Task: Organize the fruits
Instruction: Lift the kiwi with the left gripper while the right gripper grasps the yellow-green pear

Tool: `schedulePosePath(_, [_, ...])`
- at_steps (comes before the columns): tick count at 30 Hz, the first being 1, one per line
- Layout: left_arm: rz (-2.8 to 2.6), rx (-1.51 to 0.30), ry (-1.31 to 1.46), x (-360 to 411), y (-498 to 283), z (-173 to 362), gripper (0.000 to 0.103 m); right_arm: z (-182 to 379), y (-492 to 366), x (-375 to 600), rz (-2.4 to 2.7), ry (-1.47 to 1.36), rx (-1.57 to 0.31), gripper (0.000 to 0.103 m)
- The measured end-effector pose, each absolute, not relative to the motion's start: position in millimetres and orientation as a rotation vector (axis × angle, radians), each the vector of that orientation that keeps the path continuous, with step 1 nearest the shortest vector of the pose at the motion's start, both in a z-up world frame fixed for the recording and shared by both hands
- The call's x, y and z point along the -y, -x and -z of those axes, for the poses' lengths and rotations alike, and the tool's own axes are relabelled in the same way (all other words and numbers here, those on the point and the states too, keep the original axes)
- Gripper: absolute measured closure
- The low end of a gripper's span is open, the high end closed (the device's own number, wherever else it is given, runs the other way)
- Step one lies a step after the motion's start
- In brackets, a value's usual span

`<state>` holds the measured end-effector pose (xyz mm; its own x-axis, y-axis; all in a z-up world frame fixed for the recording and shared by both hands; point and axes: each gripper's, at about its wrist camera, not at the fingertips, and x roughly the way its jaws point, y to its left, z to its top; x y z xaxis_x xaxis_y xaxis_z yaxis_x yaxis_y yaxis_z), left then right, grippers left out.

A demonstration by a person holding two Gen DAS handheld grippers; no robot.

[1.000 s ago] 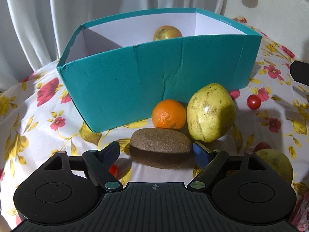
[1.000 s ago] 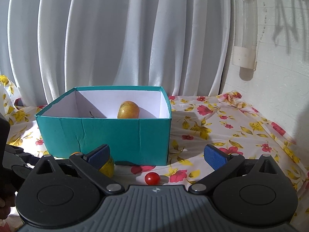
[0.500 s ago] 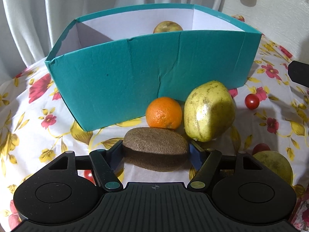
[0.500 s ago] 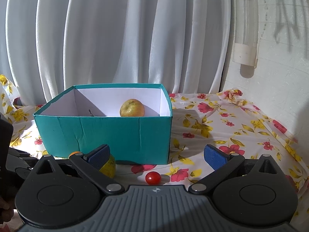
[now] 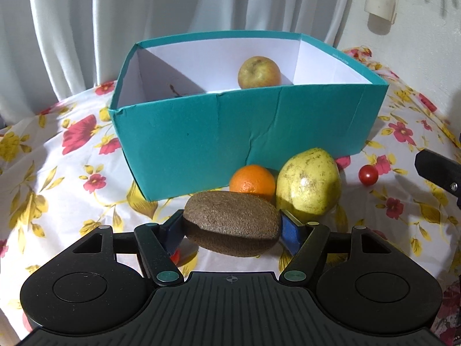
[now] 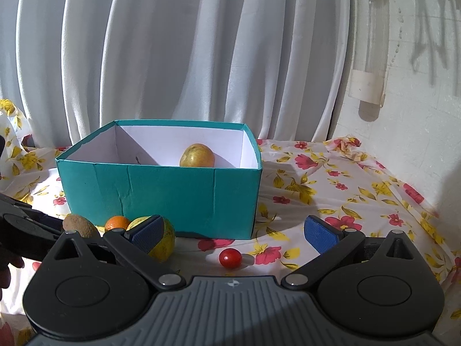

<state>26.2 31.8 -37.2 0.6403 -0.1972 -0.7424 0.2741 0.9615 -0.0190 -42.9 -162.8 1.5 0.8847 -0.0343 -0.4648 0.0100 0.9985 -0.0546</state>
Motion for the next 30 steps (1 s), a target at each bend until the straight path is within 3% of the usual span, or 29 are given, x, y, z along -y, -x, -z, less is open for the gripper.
schedulePosePath(15, [0.231,-0.775,-0.055,-42.3,-5.8,3.2,0.030,18.1,71.5,137.5,-0.070,0.054,-0.541,0.001])
schedulePosePath(30, [0.234,-0.763,-0.052,-45.4,3.7,-8.3,0.030,39.2,75.4,123.1,-0.179,0.006,-0.637,0.020])
